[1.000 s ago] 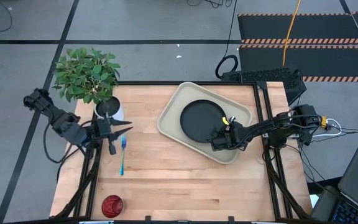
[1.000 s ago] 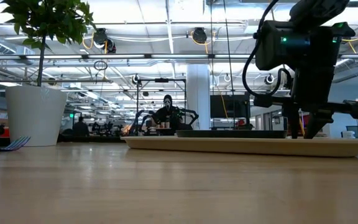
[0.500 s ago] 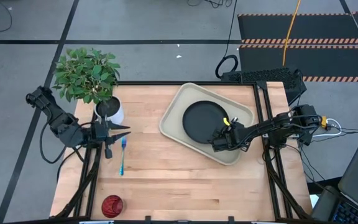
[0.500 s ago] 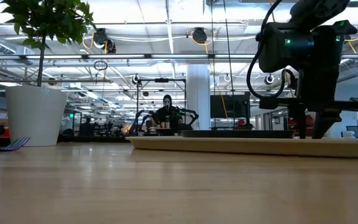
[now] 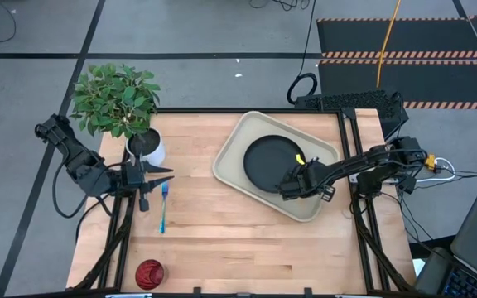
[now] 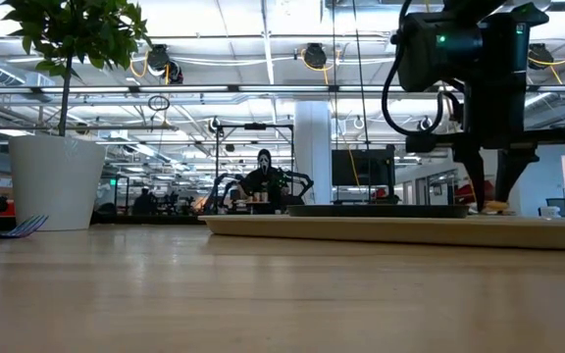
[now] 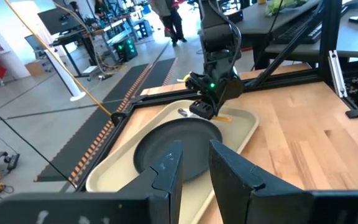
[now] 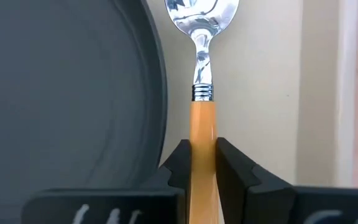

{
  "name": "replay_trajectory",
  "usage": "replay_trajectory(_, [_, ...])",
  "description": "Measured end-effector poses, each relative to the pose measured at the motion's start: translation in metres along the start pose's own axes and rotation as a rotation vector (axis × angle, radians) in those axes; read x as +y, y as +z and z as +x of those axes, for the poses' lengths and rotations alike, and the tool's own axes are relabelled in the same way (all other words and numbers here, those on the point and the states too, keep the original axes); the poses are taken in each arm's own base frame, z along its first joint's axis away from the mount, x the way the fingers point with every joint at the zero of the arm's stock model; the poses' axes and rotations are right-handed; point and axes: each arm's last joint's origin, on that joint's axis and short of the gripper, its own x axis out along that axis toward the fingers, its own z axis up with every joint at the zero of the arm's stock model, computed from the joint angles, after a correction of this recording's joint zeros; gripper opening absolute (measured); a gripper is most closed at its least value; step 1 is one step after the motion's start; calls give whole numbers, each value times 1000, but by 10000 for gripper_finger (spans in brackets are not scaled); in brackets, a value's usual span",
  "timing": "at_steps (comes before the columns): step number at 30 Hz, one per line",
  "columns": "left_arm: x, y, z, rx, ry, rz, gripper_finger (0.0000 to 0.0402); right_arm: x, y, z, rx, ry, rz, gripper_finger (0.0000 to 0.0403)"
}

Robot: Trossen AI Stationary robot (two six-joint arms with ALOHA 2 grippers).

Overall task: Pick and place plate/cup/fork/spoon on tray
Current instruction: Put the spoon to the right of the black plate on the tray, then move the tray to the center

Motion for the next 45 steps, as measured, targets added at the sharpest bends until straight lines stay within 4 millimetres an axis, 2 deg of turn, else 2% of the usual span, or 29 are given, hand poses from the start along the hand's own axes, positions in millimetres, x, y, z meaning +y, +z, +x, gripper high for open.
replay_trajectory(12, [-3, 0, -3, -7, -32, 8, 81, 0, 6, 5, 12, -57, 32, 39])
replay_trajectory(18, [-4, 0, -3, -8, -34, 9, 81, -8, 1, 8, 38, -87, 18, 49])
replay_trajectory(29, [-4, 1, -3, -12, -31, 3, 81, -9, -2, 7, 32, -64, -21, 57])
replay_trajectory(39, [-4, 1, -3, -12, -31, 3, 81, -8, -2, 8, 37, -59, -33, 132])
replay_trajectory(45, [-4, 1, -3, -12, -31, 6, 81, -6, -2, 8, 22, -30, -41, 158])
